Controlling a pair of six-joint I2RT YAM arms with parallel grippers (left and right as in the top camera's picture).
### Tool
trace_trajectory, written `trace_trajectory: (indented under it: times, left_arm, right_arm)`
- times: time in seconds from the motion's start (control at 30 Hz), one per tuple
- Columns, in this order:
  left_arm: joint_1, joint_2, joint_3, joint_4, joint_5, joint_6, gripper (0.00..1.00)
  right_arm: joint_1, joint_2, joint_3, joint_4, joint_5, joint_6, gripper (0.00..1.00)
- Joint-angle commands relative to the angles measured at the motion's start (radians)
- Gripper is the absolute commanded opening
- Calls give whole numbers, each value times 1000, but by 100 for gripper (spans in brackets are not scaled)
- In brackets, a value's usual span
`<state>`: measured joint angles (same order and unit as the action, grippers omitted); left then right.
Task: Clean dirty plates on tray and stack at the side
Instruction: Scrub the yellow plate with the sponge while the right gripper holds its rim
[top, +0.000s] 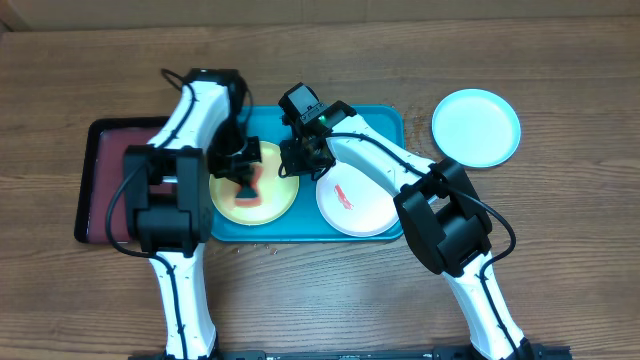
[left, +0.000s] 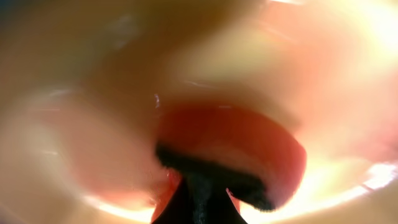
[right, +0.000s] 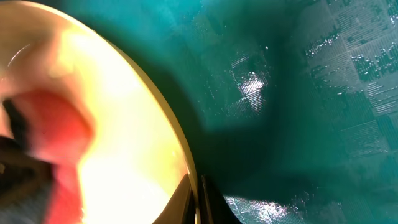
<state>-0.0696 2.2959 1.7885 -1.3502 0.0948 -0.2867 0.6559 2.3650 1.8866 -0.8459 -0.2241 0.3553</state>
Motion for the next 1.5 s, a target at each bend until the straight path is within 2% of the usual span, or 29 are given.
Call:
trace_trajectory:
  times: [0.0, 0.17, 0.43, 0.5, 0.7, 0.87, 0.97, 1.1, 1.23, 1.33, 1.47]
  left_arm:
    - [67, 41, 70, 11, -154, -66, 4]
    - [70, 38, 113, 41, -84, -37, 4]
    - [14, 38, 72, 112, 151, 55, 5]
    - [-19, 38, 69, 127, 211, 110, 4]
    - [-51, 38, 69, 105, 205, 134, 4]
    - [-51, 38, 69, 7, 83, 134, 4]
    - [-51, 38, 69, -46, -44, 116, 4]
    - [-41, 38, 69, -86, -266, -2, 4]
    - [-25, 38, 69, -60, -373, -110, 4]
    - [-11, 38, 69, -2, -396, -169, 4]
    - [-4, 38, 70, 81, -267, -200, 4]
  right_arm:
    - [-10, 34, -19, 6, 47, 10, 4]
    - [-10, 34, -19, 15, 47, 10, 4]
    - [-10, 34, -19, 29, 47, 11, 4]
    - [-10, 34, -19, 28, 47, 10, 4]
    - [-10, 34, -19, 21, 47, 10, 4]
    - [-10, 34, -19, 19, 47, 10, 4]
    - [-10, 34, -19, 19, 47, 10, 4]
    - [-10, 34, -19, 18, 47, 10, 4]
    - [-10, 34, -19, 18, 47, 10, 4]
    - [-10, 34, -19, 18, 47, 10, 4]
    - [-10, 34, -19, 18, 47, 10, 4]
